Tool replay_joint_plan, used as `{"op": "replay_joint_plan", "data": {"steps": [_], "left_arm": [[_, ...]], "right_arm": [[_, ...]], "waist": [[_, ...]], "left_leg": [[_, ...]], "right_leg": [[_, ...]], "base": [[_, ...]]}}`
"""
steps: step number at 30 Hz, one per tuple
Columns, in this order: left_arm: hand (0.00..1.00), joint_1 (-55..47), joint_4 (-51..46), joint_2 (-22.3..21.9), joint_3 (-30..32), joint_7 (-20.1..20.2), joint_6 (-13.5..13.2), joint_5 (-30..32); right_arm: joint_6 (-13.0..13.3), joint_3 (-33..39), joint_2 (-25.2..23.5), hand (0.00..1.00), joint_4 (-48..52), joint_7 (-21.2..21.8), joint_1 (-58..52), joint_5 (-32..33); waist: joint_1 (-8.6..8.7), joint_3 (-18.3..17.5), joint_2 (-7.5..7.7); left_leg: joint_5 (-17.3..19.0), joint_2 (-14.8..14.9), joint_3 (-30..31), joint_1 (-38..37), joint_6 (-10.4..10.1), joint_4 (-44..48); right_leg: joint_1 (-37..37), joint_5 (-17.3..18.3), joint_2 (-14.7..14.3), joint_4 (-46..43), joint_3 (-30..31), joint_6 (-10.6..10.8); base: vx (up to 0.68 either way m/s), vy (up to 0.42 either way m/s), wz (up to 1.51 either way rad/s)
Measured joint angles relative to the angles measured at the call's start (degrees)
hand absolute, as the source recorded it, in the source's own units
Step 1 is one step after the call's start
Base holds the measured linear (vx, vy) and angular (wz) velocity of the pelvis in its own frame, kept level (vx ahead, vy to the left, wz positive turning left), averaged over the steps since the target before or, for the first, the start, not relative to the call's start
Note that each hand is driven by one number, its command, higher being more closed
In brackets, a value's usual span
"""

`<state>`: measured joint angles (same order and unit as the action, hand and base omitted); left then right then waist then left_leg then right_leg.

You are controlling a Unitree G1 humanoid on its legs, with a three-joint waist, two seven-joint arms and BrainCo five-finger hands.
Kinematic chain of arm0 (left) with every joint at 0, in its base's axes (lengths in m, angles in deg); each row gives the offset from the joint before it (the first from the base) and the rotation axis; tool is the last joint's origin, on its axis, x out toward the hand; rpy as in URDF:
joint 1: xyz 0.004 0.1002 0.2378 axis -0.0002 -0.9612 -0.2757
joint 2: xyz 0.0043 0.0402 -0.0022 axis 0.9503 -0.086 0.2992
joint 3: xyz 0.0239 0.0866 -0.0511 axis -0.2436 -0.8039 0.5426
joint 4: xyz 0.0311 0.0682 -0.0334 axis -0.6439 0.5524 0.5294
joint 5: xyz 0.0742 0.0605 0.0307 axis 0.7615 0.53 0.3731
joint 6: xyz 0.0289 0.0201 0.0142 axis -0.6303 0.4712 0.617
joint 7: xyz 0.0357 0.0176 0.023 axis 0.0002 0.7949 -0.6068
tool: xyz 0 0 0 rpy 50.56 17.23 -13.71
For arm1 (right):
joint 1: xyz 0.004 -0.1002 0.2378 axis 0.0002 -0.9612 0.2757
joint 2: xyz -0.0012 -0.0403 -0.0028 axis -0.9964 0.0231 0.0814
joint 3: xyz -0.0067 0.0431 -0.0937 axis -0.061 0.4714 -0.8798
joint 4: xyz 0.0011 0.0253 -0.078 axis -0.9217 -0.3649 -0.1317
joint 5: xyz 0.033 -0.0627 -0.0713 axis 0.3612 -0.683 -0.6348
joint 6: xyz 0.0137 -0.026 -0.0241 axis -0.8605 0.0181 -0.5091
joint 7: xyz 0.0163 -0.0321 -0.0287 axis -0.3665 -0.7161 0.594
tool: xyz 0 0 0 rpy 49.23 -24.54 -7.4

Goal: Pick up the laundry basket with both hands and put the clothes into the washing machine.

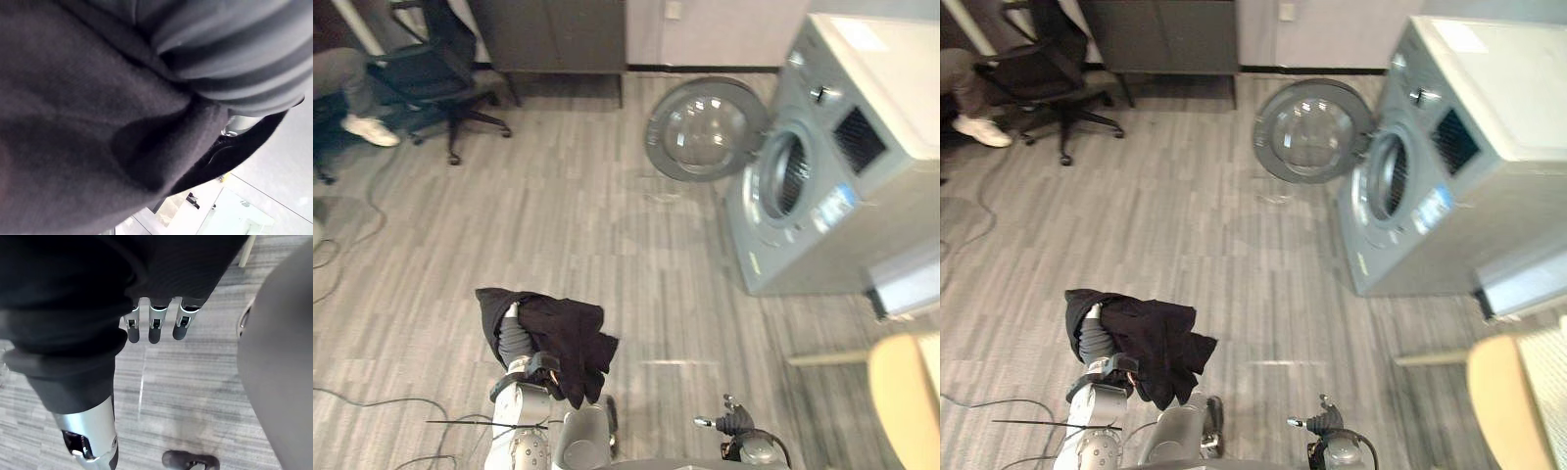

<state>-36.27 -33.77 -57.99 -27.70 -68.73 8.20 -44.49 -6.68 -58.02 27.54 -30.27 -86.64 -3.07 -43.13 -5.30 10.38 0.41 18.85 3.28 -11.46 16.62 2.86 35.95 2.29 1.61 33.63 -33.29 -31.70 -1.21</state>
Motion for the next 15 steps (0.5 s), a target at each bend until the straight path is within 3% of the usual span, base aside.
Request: {"op": "replay_joint_plan", "data": {"steps": [1, 2, 3, 5, 6, 9, 10, 11, 12, 13, 14, 15], "left_arm": [[1.0, 0.03, -0.04, 0.06, -0.42, 0.03, 0.06, 0.1], [1.0, -0.13, -0.09, 1.13, -0.59, 0.06, 0.09, 0.24], [1.0, -0.96, -0.84, 2.09, -0.62, 0.07, 0.07, 0.73], [1.0, -1.04, -1.58, 2.96, -1.19, 0.19, -0.08, 1.24], [1.0, -0.97, -1.59, 3.1, -1.5, 0.2, -0.17, 1.24], [1.0, -0.39, -0.44, 3.12, -4.15, 0.15, -0.07, 1.24], [1.0, 0.67, 0.79, 3.08, -4.88, 0.16, -0.01, 1.25], [1.0, 2.23, 2.62, 3.11, -5.2, 0.14, 0.14, 1.37], [1.0, 2.7, 3.45, 3.13, -5.22, 0.14, 0.27, 1.79], [1.0, 2.66, 3.98, 3.12, -5.18, 0.16, 0.75, 2.41], [1.0, 2.91, 4.61, 2.4, -5.14, 0.17, 0.92, 2.47], [1.0, 2.96, 4.64, 0.81, -4.85, 0.29, 1.4, 2.98]], "right_arm": [[0.07, 0.07, 0.07, 0.0, 0.46, 0.01, 0.24, 0.0], [0.15, -0.18, -0.37, 0.0, 1.35, 0.03, 0.53, 0.02], [0.44, -0.31, -1.18, 0.0, 2.13, 0.02, 0.62, 0.03], [0.58, -0.32, -2.14, 0.0, 3.92, 0.01, 0.0, 0.18], [0.65, -0.3, -2.28, 0.0, 4.42, 0.0, -0.13, 0.44], [0.9, -0.25, -2.14, 0.0, 5.96, -0.02, -0.25, 0.73], [0.97, -0.23, -2.13, 0.0, 5.96, -0.02, 0.07, 0.76], [0.9, -0.24, -2.14, 0.0, 5.6, 0.02, 0.28, 0.67], [0.85, -0.24, -2.14, 0.0, 5.34, 0.05, 0.25, 0.59], [0.44, -0.28, -2.25, 0.0, 5.28, 0.14, -0.41, 0.5], [0.44, -0.19, -1.53, 0.0, 5.74, 0.11, -0.25, 0.47], [0.58, -0.23, -0.51, 0.0, 6.69, 0.09, -0.36, 0.48]], "waist": [[0.06, 0.38, -0.63], [0.25, 0.59, -1.02], [1.07, 0.63, -1.21], [2.38, 0.03, -0.15], [2.8, -0.07, 0.06], [4.24, -0.09, 0.26], [4.64, -0.09, 0.26], [4.64, -0.3, 0.64], [4.69, -0.48, 0.94], [4.85, -1.26, 2.51], [5.26, -0.92, 1.21], [6.2, -0.32, -1.37]], "left_leg": [[0.58, -0.17, 0.48, -1.77, 0.28, -0.39], [0.85, -0.47, 0.99, -5.75, 0.7, -3.07], [0.15, -0.98, 1.61, -9.89, 0.76, -7.15], [-1.06, -2.44, 2.9, -14.34, 0.6, -12.87], [-1.17, -2.78, 3.06, -15.41, 0.43, -14.12], [-0.76, -4.24, 3.5, -20.05, -0.26, -18.93], [-0.38, -4.2, 3.37, -21.92, -0.9, -20.57], [0.46, -4.15, 3.12, -23.79, -2.24, -22.07], [1.04, -4.14, 2.7, -24.77, -3.25, -22.32], [2.67, -4.01, 1.11, -27.45, -5.84, -20.35], [3.93, -2.01, 0.43, -27.24, -6.21, -16.62], [2.18, 3.48, -1.98, -21.85, -6.94, 0.6]], "right_leg": [[-2.05, 1.23, -0.16, -5.83, 3.75, -2.5], [-7.11, 5.21, -3.43, -17.39, 10.77, -1.2], [-11.17, 8.01, -7.64, -24.35, 13.42, 1.67], [-15.89, 11.41, -12.37, -26.17, 11.39, 3.31], [-17.42, 12.23, -13.36, -25.12, 9.98, 3.25], [-23.87, 14.44, -16.13, -14.07, 1.3, 2.76], [-24.67, 13.73, -16.79, -7.78, -3.37, 1.62], [-24.63, 11.79, -17.67, -1.81, -7.68, -0.9], [-24.51, 10.45, -18.51, 0.5, -9.05, -2.42], [-22.95, 6.55, -20.64, 5.04, -10.1, -8.35], [-21.58, 6.53, -21.94, 4.96, -10.25, -11.13], [-17.17, 8.35, -26.63, 7.55, -11.55, -10.14]], "base": [[0.36, 0.377, 0.36], [0.4, 0.343, 0.24], [0.32, 0.239, 0.29], [0.35, 0.169, 0.43], [0.45, 0.108, 0.41], [0.35, 0.041, 0.23], [0.55, 0.01, 0.29], [0.48, -0.016, 0.25], [0.7, -0.091, 0.12], [0.62, -0.115, 0.04], [0.75, -0.12, -0.06], [0.47, -0.097, -0.14]]}}
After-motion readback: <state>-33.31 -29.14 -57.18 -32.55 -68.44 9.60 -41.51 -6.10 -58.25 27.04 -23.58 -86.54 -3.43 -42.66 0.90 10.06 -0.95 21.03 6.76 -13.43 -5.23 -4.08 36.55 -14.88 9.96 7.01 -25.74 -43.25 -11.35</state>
